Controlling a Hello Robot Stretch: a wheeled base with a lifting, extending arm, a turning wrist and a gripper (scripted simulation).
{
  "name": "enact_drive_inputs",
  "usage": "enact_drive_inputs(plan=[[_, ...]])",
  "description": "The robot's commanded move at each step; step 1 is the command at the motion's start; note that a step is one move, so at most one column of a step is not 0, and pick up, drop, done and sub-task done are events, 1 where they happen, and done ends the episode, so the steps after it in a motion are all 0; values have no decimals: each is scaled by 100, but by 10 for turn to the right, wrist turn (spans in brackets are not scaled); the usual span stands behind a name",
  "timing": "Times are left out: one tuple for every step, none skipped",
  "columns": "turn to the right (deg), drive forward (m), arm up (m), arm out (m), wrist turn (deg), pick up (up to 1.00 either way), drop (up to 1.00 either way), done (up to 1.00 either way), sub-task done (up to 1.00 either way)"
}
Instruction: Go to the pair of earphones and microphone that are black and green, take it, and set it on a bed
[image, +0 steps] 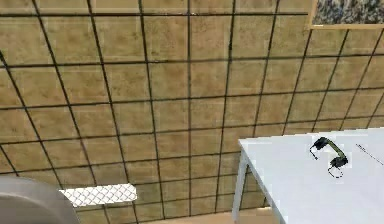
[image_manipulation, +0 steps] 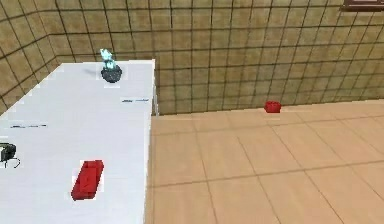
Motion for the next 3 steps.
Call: enact_drive_inputs(plan=[[210, 0, 0, 0, 0, 0, 0, 0, 0], [0, 25, 0, 0, 0, 0, 0, 0, 0], [-450, 0, 0, 0, 0, 0, 0, 0, 0]])
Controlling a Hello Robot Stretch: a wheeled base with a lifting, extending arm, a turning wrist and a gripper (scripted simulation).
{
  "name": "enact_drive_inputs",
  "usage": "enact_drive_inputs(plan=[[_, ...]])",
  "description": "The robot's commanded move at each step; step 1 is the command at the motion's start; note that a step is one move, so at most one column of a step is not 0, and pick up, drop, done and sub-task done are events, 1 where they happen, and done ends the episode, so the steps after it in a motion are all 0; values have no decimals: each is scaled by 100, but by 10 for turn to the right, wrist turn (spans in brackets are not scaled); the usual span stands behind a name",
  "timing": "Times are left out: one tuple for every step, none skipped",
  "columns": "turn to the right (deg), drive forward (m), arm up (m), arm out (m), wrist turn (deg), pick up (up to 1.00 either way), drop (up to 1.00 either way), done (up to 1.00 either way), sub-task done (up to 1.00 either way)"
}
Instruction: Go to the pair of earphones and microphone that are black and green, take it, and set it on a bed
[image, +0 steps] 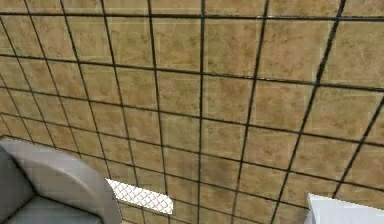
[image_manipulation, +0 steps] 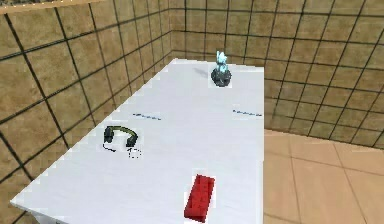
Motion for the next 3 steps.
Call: enact_drive_inputs(plan=[[-180, 0, 0, 0, 0, 0, 0, 0, 0], [0, 0, 50, 0, 0, 0, 0, 0, 0], [0, 0, 36, 0, 0, 0, 0, 0, 0]])
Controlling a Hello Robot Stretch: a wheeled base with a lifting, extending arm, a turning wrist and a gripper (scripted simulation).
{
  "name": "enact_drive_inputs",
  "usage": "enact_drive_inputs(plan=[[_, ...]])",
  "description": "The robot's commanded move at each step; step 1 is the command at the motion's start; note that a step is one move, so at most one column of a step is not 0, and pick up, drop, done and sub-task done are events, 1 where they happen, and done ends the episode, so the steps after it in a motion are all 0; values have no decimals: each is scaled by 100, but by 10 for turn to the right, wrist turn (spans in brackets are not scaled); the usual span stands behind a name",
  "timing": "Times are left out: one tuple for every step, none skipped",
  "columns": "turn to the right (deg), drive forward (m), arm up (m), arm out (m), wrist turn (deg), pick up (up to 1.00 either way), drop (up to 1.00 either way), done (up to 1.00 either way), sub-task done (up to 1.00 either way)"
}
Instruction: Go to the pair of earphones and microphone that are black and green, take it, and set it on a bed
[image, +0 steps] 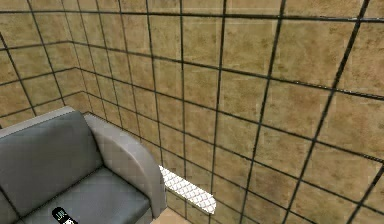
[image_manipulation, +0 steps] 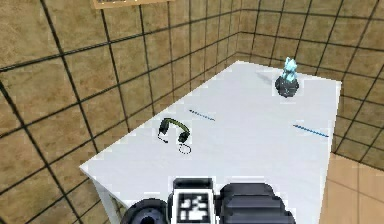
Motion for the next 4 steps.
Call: enact_drive_inputs(plan=[[0, 0, 0, 38, 0, 0, 0, 0, 0], [0, 0, 0, 0, 450, 0, 0, 0, 0], [0, 0, 0, 0, 450, 0, 0, 0, 0], [0, 0, 0, 0, 450, 0, 0, 0, 0]])
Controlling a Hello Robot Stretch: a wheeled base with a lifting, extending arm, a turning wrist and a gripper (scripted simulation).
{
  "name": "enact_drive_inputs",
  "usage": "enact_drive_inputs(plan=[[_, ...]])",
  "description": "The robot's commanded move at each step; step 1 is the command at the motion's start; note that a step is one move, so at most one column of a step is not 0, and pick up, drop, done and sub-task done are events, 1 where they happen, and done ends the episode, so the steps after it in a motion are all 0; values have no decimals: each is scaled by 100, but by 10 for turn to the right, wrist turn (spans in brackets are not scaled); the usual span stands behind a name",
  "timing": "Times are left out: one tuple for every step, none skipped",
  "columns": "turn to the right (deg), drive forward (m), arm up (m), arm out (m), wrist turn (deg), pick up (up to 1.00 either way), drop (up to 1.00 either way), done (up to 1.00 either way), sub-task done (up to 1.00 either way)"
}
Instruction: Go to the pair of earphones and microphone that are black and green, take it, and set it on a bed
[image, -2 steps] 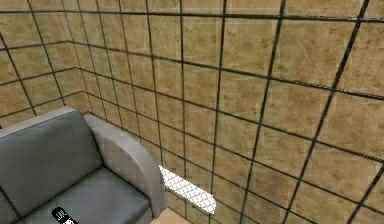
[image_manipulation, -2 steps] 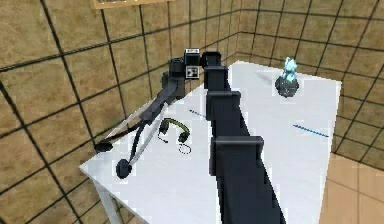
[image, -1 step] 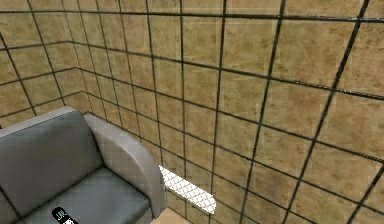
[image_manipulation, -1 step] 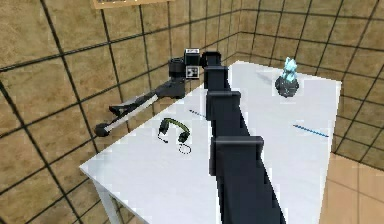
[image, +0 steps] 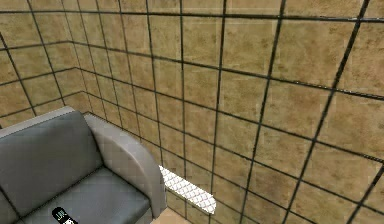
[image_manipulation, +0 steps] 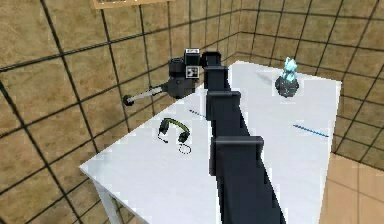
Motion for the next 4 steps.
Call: enact_drive_inputs(plan=[[0, 0, 0, 0, 450, 0, 0, 0, 0], [0, 0, 0, 0, 30, 0, 0, 0, 0], [0, 0, -30, 0, 0, 0, 0, 0, 0], [0, 0, 10, 0, 0, 0, 0, 0, 0]])
